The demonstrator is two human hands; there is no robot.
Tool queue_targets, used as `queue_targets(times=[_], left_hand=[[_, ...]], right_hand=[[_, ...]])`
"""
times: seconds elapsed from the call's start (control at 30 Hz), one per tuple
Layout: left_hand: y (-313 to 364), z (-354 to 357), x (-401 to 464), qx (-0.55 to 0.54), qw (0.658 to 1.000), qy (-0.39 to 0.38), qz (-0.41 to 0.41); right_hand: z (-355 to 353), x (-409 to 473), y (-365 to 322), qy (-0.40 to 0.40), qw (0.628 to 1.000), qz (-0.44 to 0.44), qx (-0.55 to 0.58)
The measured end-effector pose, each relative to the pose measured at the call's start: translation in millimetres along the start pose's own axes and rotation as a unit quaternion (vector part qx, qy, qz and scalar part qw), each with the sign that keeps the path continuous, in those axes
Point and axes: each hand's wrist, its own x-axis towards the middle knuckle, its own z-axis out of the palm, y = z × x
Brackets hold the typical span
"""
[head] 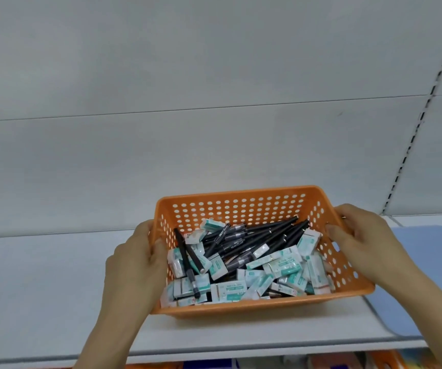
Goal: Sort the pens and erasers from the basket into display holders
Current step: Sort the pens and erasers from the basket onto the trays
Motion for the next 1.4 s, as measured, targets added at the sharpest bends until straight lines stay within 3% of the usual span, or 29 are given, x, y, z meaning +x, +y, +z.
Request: queue_targets(times=[0.2,0.33,0.47,0.53,0.6,0.67,0.77,0.83,0.9,1.03,1.13,1.23,1.33,1.4], left_hand=[[-5.0,9.5,12.4,-0.034,0.999,0.038,-0.002],[-5.5,15.3,25.8,0.021,0.999,-0.030,-0.016],[17.9,17.7,23.3,0.052,0.981,0.020,0.186],[40.1,23.4,22.0,-0.008,0.968,-0.058,0.246],[61.8,37.5,21.7,0.003,0.946,-0.164,0.279],[78.9,51.3,25.1,0.070,0.920,-0.219,0.317],[88.5,64.9,34.2,0.136,0.900,-0.252,0.328],[86.9,71.8,37.1,0.132,0.900,-0.252,0.330],[84.9,75.3,37.8,0.110,0.905,-0.239,0.334],[76.8,70.0,42.7,0.028,0.939,-0.240,0.247],[71.9,63.0,43.4,-0.172,0.944,-0.276,0.061],[74.3,57.2,44.6,-0.394,0.853,-0.312,-0.144],[72.8,50.4,46.2,-0.504,0.769,-0.319,-0.230],[70.5,45.6,45.1,-0.571,0.712,-0.317,-0.260]], right_hand=[[19.3,6.1,-5.7,0.047,0.998,-0.023,0.044],[23.7,23.8,-7.9,-0.020,1.000,-0.013,-0.013],[24.5,23.7,-7.4,-0.059,0.998,0.000,-0.014],[22.9,20.4,-10.5,-0.005,0.996,-0.070,-0.051],[17.0,20.7,-19.8,0.035,0.974,-0.187,-0.121],[12.4,24.3,-32.4,-0.035,0.947,-0.268,-0.174],[19.9,28.4,-46.6,-0.190,0.903,-0.266,-0.281],[28.7,29.8,-52.1,-0.212,0.886,-0.261,-0.320],[35.4,30.5,-55.5,-0.209,0.892,-0.265,-0.302],[35.6,33.3,-53.1,-0.225,0.902,-0.265,-0.255],[29.1,37.0,-50.0,-0.220,0.928,-0.239,-0.181],[23.9,42.2,-52.9,-0.188,0.955,-0.203,-0.103],[16.6,46.4,-53.8,-0.166,0.978,-0.126,0.018],[9.2,46.6,-53.1,-0.178,0.972,-0.057,0.142]])
